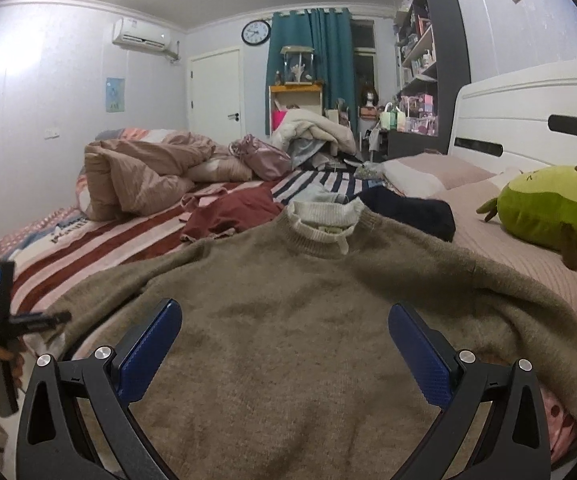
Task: Fold small clothes
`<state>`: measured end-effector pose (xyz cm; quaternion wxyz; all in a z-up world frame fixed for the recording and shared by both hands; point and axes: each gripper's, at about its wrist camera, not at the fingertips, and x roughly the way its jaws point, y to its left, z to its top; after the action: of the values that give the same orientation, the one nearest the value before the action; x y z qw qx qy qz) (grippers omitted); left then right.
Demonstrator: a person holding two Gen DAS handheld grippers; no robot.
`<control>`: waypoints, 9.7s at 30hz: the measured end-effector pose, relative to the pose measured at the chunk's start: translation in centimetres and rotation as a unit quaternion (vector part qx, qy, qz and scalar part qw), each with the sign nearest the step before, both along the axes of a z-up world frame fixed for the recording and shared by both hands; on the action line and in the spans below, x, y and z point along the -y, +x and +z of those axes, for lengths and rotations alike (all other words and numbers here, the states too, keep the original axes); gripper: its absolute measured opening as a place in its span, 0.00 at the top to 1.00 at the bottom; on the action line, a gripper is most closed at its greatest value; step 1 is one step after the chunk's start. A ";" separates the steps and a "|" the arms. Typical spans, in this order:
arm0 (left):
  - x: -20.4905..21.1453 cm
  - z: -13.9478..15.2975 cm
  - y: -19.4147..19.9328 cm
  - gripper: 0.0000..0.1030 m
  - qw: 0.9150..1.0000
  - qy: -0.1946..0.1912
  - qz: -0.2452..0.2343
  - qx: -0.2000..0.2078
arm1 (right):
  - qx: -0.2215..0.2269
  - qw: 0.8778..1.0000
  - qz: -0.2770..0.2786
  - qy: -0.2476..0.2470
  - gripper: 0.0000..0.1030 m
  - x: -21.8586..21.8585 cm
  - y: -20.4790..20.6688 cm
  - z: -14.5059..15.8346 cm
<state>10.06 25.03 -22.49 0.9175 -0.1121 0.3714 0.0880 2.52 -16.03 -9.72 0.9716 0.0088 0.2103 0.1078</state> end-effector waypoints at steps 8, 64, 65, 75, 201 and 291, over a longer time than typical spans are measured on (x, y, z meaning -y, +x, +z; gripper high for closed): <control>1.8 3.0 0.3 0.91 0.998 0.022 -0.002 0.053 | 0.004 1.000 0.004 -0.005 0.00 0.2 0.2 0.9; 17.8 9.6 3.5 0.84 0.884 -0.370 -0.286 0.025 | -0.160 0.856 0.323 0.371 0.90 0.8 8.9 -7.6; 18.1 9.5 3.3 0.83 0.886 -0.361 -0.291 0.022 | -0.166 0.874 0.309 0.337 0.90 1.1 8.6 -6.9; 19.3 7.3 0.6 0.43 0.897 -0.271 -0.349 -0.005 | -0.274 0.908 0.317 -0.014 0.90 5.6 8.6 -3.0; 12.2 11.5 -1.3 0.17 0.974 -0.068 -0.174 0.129 | -0.187 0.978 0.086 0.039 0.14 10.1 4.4 -2.7; 14.8 4.0 -2.2 0.90 0.960 -0.093 -0.264 0.021 | -0.210 0.963 0.116 0.126 0.88 13.4 0.0 -8.6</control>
<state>7.89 10.20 -18.46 0.9011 -0.0967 0.3749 -0.1952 2.56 -29.46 -18.29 0.8776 0.1289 0.3940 0.2408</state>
